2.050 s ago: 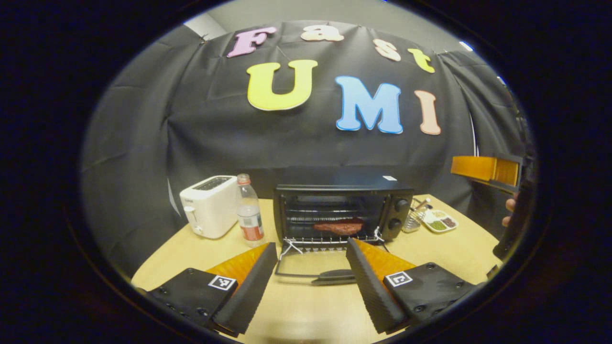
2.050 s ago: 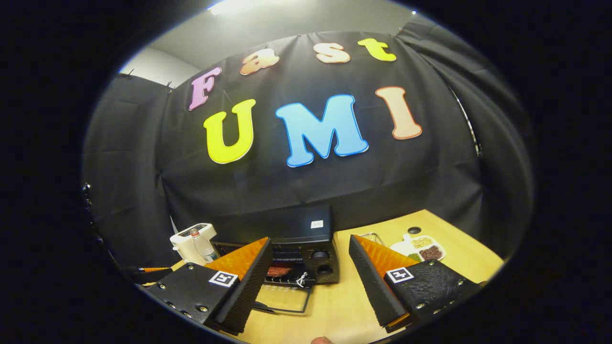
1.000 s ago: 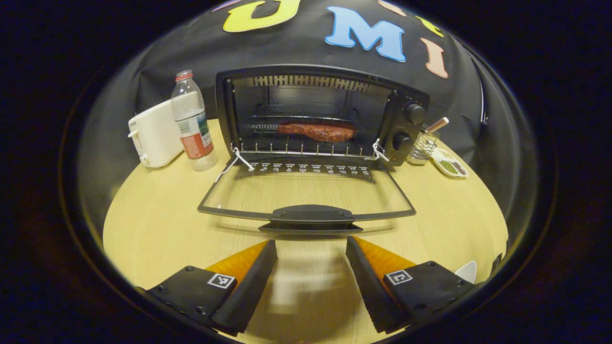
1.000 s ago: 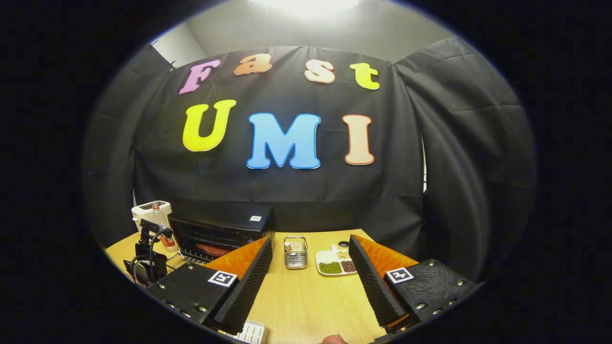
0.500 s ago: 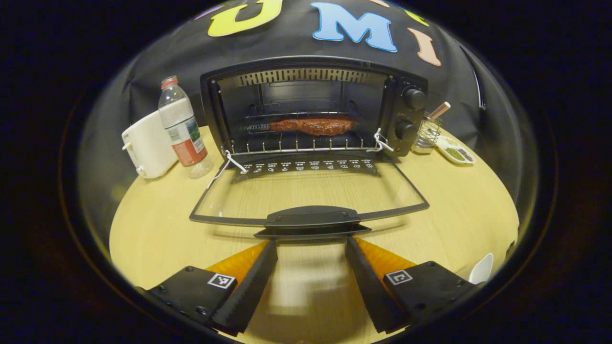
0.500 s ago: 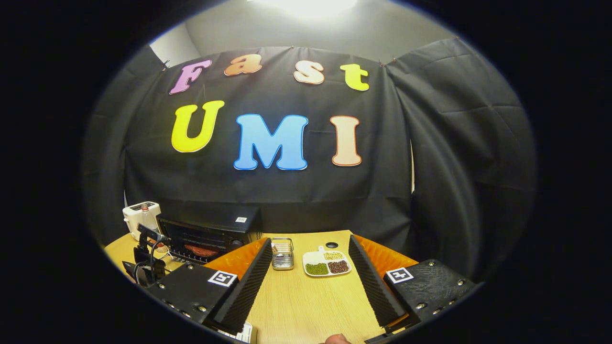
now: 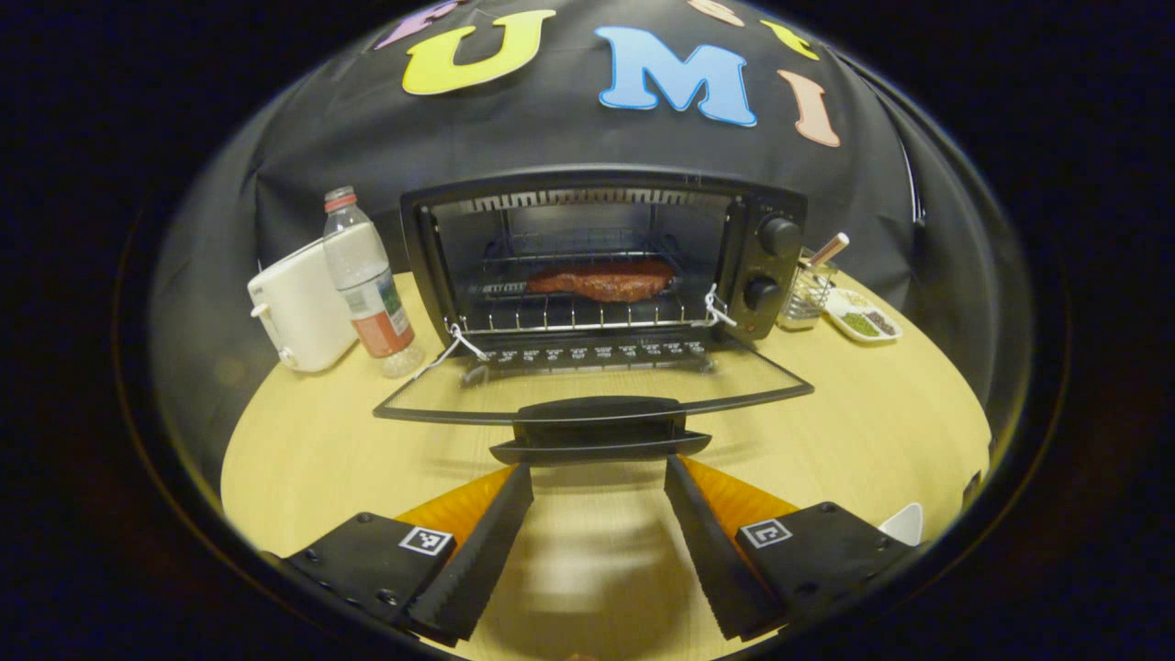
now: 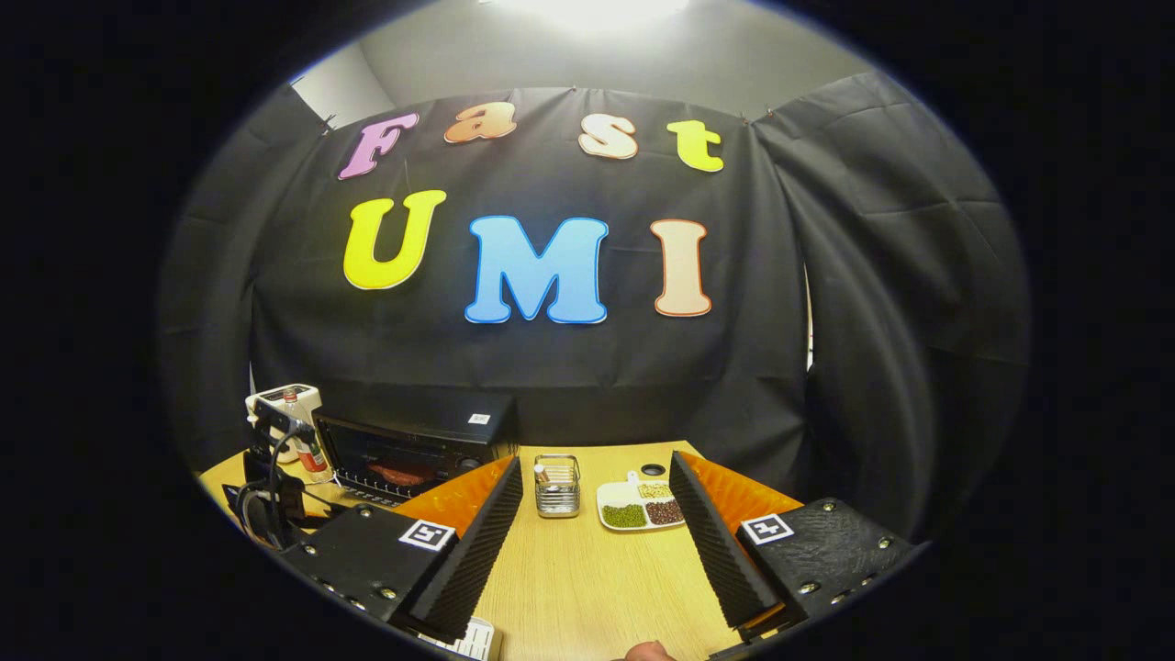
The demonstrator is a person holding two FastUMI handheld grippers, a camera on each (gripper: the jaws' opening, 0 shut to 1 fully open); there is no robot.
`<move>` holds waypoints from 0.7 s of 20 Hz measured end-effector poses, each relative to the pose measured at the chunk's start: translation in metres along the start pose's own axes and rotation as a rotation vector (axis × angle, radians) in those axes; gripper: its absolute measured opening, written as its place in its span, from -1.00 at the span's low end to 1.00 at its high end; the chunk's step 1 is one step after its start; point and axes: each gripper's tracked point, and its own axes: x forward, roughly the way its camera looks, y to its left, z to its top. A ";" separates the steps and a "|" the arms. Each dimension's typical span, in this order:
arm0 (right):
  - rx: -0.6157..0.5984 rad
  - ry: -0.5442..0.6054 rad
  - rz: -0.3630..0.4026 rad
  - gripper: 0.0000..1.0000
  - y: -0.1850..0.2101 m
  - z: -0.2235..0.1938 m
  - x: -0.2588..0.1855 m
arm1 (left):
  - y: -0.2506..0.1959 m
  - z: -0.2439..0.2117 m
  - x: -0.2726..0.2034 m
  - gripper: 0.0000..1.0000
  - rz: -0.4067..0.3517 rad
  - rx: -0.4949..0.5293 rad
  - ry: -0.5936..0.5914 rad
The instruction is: Open the electric oven with the left hand, put the food in, and close the electric oven.
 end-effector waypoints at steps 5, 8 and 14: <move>0.012 0.007 0.011 0.95 0.004 -0.006 0.004 | 0.001 0.028 -0.015 0.96 -0.003 -0.008 -0.073; 0.013 0.005 0.010 0.95 0.003 -0.006 0.002 | 0.002 0.040 -0.016 1.00 -0.001 0.004 -0.108; 0.014 0.022 -0.001 0.95 0.000 -0.013 0.000 | 0.001 0.067 -0.023 0.96 0.006 0.042 -0.153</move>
